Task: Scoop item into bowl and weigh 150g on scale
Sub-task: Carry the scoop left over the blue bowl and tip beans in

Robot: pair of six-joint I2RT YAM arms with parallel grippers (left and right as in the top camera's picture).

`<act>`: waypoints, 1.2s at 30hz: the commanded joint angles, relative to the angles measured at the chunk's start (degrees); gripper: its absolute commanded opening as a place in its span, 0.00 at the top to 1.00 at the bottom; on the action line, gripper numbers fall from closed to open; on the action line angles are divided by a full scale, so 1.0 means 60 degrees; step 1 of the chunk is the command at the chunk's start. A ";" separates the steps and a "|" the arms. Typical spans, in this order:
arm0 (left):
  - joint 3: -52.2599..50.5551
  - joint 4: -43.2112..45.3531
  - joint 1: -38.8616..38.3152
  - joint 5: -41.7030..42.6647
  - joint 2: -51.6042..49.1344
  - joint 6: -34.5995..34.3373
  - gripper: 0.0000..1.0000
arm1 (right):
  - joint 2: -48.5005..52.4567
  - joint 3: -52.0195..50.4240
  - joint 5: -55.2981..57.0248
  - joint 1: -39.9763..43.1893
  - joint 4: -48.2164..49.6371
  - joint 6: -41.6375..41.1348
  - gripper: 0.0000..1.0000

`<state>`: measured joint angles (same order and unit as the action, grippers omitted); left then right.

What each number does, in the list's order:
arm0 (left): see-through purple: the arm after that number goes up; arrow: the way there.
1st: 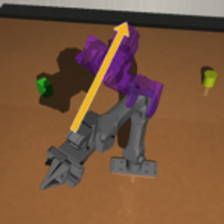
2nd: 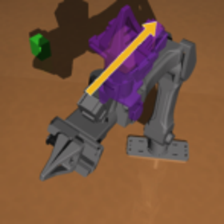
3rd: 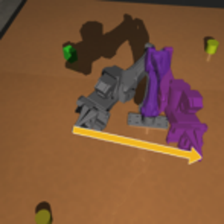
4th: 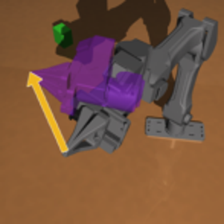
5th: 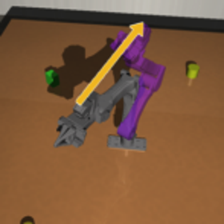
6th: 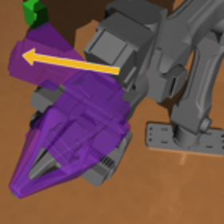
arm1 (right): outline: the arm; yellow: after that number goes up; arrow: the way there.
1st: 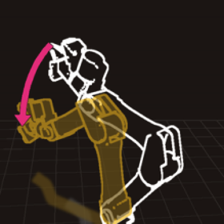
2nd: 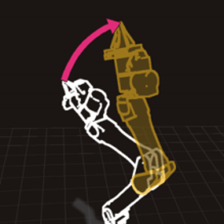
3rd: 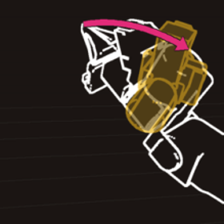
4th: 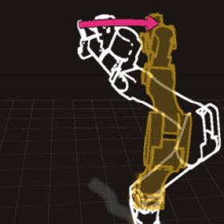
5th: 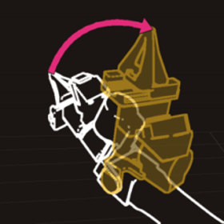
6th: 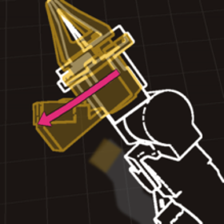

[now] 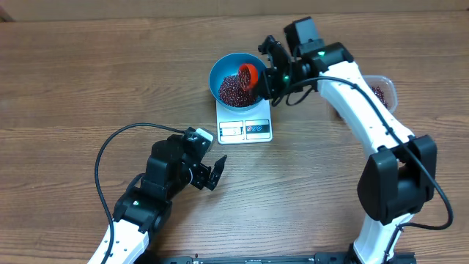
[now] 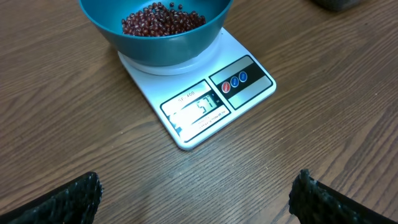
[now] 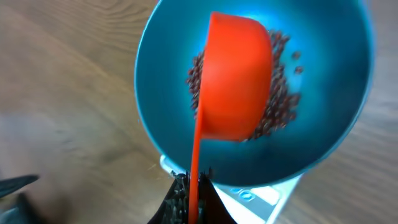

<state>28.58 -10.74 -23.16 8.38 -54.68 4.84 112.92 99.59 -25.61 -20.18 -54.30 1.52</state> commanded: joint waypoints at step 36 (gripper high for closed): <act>-0.0066 0.0007 -0.0036 0.0102 -0.0011 -0.0022 0.01 | -0.1056 0.0991 0.6135 -0.1993 -0.0525 0.1581 0.96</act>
<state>28.58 -10.76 -23.16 8.38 -54.68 4.84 111.92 103.81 16.45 -35.03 -57.56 10.81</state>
